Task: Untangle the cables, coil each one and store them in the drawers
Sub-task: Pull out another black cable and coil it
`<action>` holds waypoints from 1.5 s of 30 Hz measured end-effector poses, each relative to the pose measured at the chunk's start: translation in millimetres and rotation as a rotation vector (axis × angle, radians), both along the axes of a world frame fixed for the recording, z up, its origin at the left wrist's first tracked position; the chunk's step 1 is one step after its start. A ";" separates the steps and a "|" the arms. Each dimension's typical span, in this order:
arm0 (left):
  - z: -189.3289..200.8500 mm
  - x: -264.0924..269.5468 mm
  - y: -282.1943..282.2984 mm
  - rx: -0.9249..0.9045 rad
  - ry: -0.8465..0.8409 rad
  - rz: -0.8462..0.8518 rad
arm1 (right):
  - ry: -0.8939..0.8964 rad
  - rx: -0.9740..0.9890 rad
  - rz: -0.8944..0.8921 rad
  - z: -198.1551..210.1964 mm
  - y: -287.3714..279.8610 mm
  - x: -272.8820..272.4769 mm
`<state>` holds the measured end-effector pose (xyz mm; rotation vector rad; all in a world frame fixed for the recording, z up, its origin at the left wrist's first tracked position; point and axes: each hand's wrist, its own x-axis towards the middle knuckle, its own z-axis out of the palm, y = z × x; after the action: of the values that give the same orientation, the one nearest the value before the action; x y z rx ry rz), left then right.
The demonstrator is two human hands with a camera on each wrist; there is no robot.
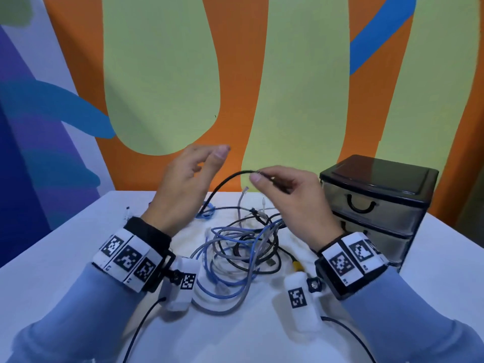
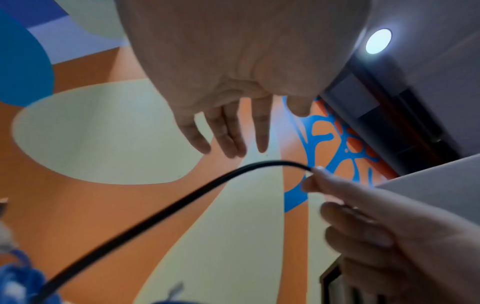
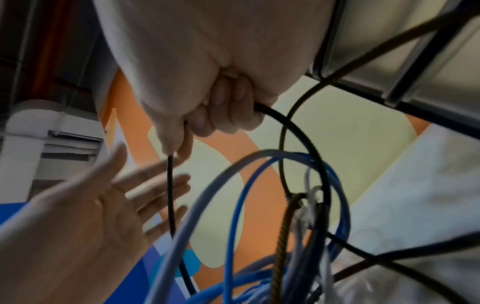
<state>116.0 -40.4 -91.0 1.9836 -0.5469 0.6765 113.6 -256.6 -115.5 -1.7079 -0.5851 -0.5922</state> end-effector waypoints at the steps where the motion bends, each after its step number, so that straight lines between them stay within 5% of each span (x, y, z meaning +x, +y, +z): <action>1: 1.7 -5.5 -5.6 -0.033 0.015 -0.108 | 0.003 -0.057 0.029 -1.6 2.3 -1.7; 3: 0.2 -14.6 -16.9 0.079 0.037 -0.219 | -0.002 -0.107 0.097 -2.2 4.2 -5.2; 7: -4.9 -18.2 -25.7 0.228 -0.131 -0.131 | 0.059 -0.074 0.163 -2.3 0.6 -2.1; 10: 0.9 -17.8 -21.7 0.120 -0.344 0.041 | 0.193 -0.012 0.222 -2.3 -2.9 -0.8; 15: 17.6 -17.6 6.0 -0.310 -0.476 0.303 | 0.217 -0.022 0.235 0.9 -6.5 -0.4; 19: 24.8 -6.3 31.1 -0.567 -0.480 0.481 | 0.190 -0.080 0.177 0.4 -6.8 0.3; 23: 20.0 10.9 52.6 -0.639 -0.370 0.497 | 0.148 -0.014 0.182 0.6 -6.7 0.3; 27: 10.8 20.1 51.5 -0.415 -0.060 0.374 | 0.138 0.095 0.117 1.6 -6.9 -1.5; 36: -1.0 -17.7 -23.4 0.374 -0.302 0.003 | 0.054 -0.057 0.133 1.0 -1.8 -6.9; 45: 6.9 -21.6 -22.8 0.169 -0.654 0.192 | 0.152 -0.083 0.273 3.3 1.4 -10.5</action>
<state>94.3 -63.2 -84.1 1.9640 -0.8232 1.4618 103.1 -255.2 -112.1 -1.6966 -0.7264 -0.2442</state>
